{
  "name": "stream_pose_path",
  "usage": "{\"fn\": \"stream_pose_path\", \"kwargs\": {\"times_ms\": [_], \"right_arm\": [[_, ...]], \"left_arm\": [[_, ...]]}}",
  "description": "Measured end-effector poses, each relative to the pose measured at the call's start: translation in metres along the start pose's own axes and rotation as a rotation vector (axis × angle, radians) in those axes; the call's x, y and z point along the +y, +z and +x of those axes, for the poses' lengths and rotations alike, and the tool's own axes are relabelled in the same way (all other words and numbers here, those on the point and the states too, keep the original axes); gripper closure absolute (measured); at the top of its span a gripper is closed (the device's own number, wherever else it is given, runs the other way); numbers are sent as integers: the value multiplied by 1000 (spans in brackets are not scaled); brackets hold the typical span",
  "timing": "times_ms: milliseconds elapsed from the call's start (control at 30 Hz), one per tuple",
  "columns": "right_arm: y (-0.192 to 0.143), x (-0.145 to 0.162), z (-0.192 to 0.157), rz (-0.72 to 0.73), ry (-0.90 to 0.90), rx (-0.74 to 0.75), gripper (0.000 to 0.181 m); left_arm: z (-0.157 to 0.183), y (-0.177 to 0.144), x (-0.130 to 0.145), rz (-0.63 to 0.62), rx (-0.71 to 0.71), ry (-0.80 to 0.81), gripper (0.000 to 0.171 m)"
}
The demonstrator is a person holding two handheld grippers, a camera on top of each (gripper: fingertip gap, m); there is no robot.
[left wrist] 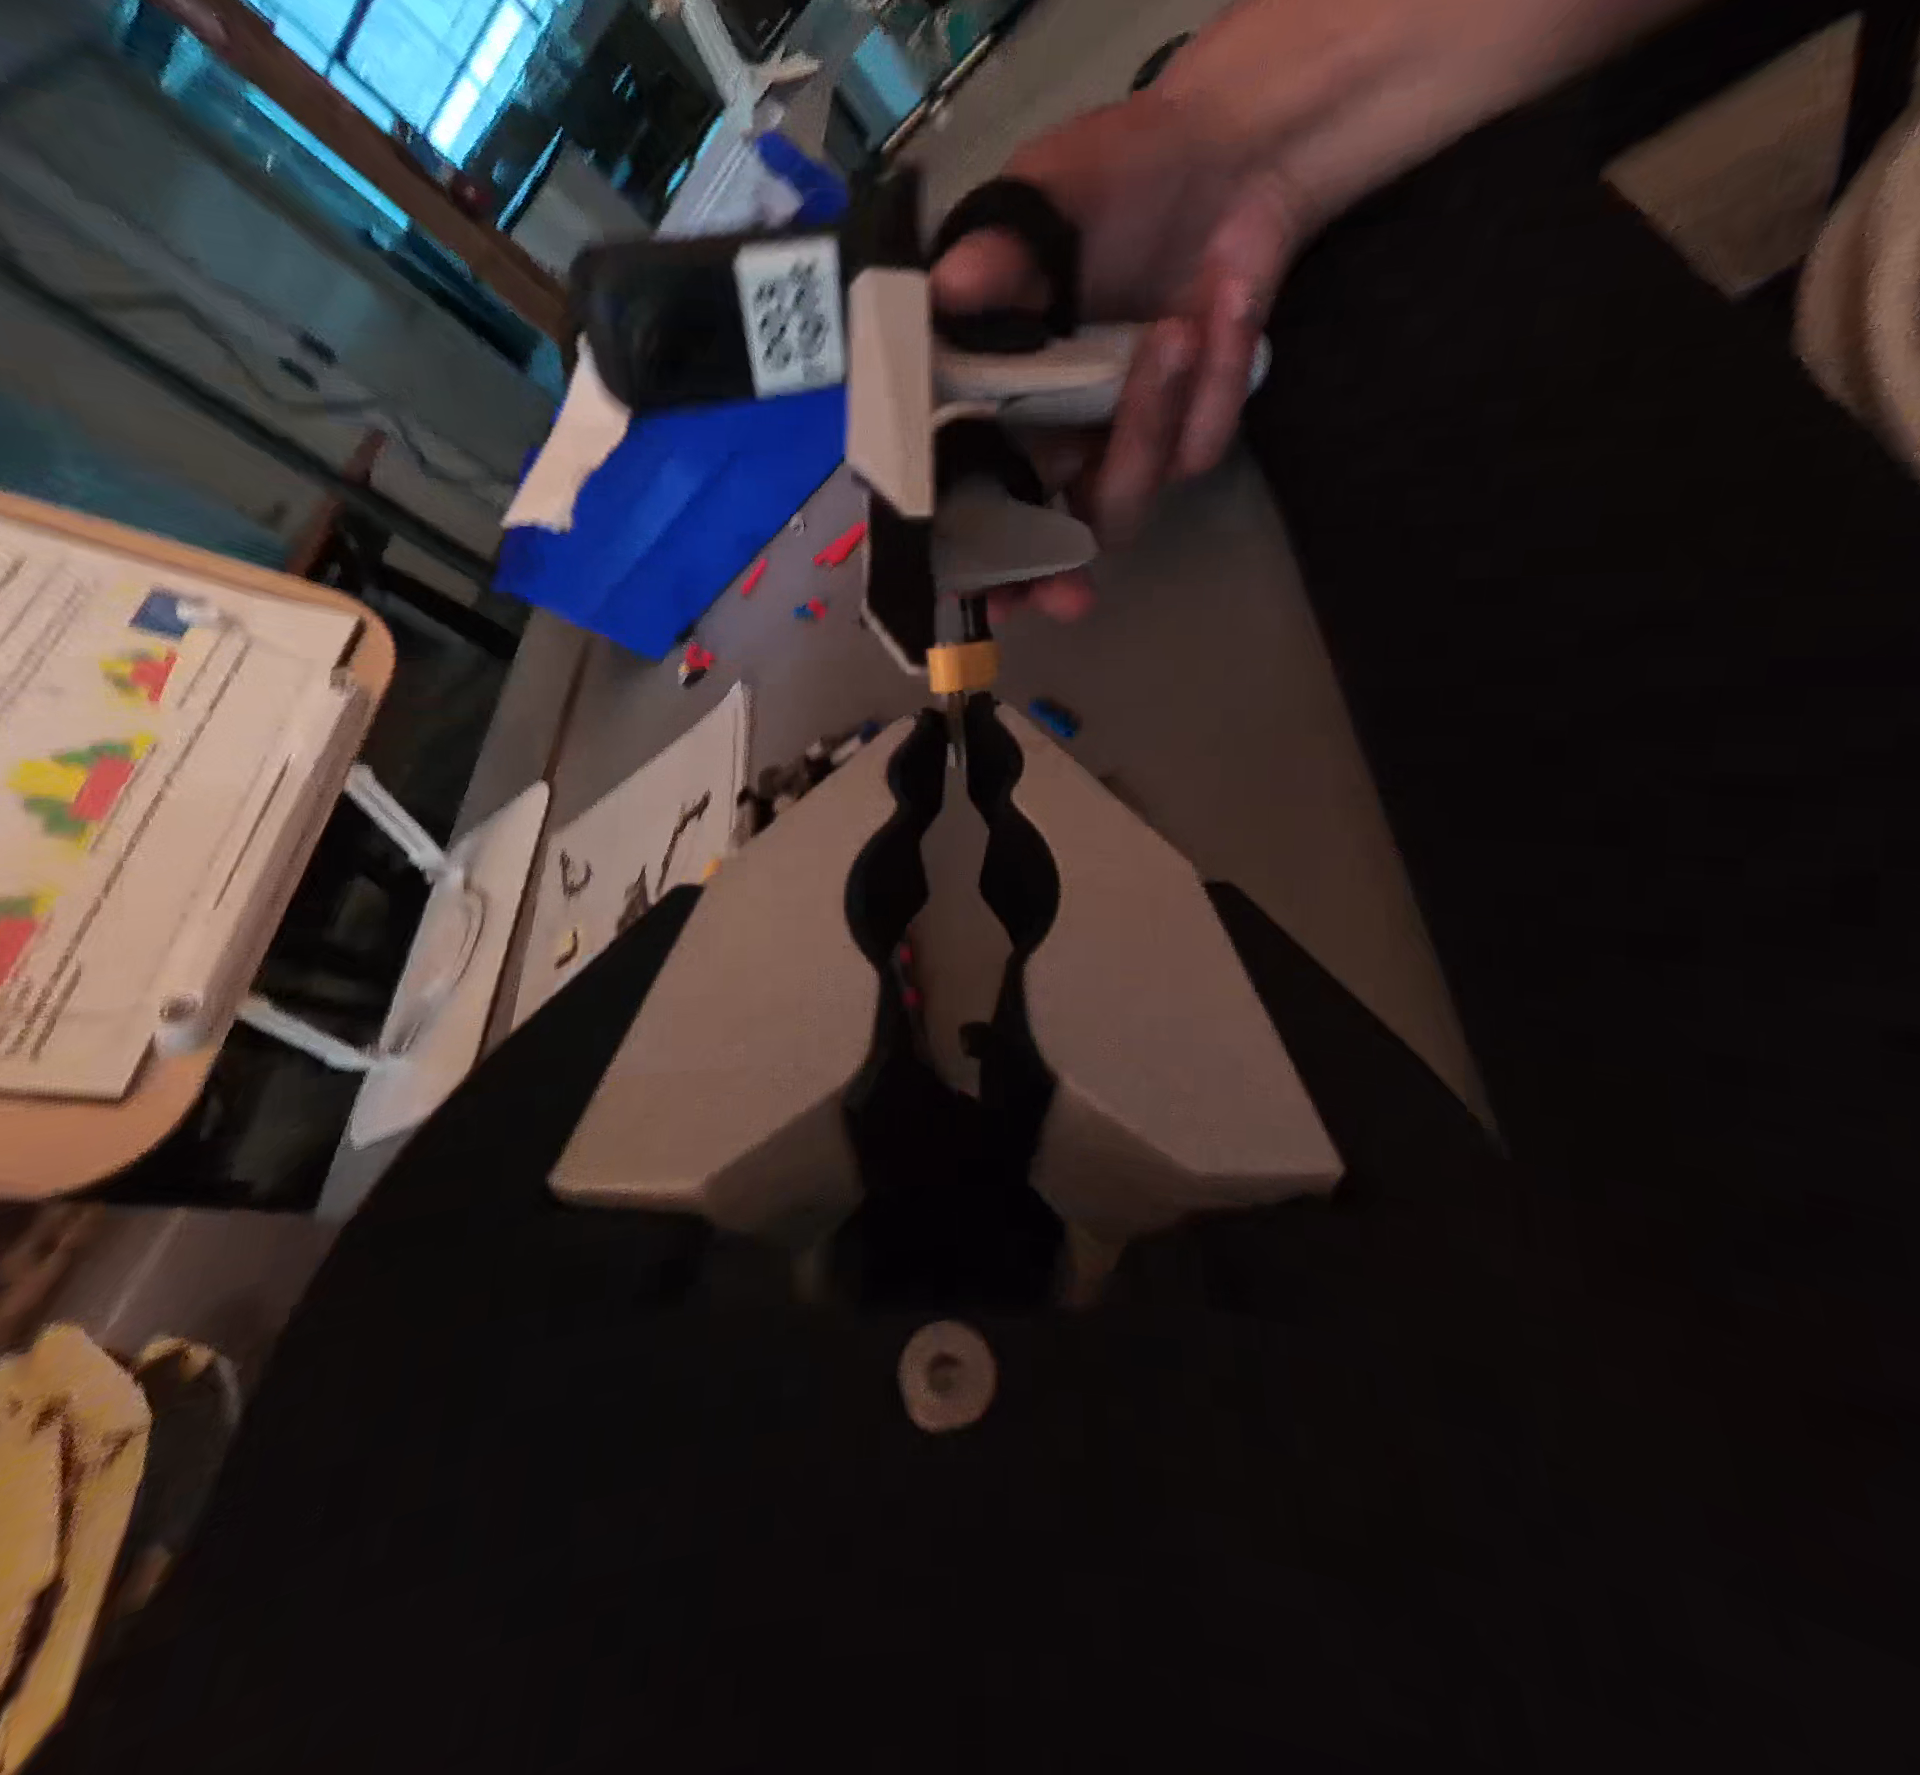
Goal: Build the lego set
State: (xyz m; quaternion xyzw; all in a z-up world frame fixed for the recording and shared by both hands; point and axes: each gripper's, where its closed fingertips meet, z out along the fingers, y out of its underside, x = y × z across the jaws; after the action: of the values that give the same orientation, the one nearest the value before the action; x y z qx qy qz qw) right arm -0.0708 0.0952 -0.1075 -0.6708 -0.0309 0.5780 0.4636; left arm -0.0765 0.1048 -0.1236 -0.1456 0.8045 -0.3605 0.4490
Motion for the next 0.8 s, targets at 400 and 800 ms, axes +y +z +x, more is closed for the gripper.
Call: {"fn": "stream_pose_path", "kwargs": {"times_ms": [400, 800], "right_arm": [[7, 26, -5, -161, 84, -92, 161], [7, 28, -11, -178, 99, -130, 172]], "left_arm": [[17, 6, -13, 37, 27, 63, 170], [18, 6, -16, 41, 21, 42, 170]]}}
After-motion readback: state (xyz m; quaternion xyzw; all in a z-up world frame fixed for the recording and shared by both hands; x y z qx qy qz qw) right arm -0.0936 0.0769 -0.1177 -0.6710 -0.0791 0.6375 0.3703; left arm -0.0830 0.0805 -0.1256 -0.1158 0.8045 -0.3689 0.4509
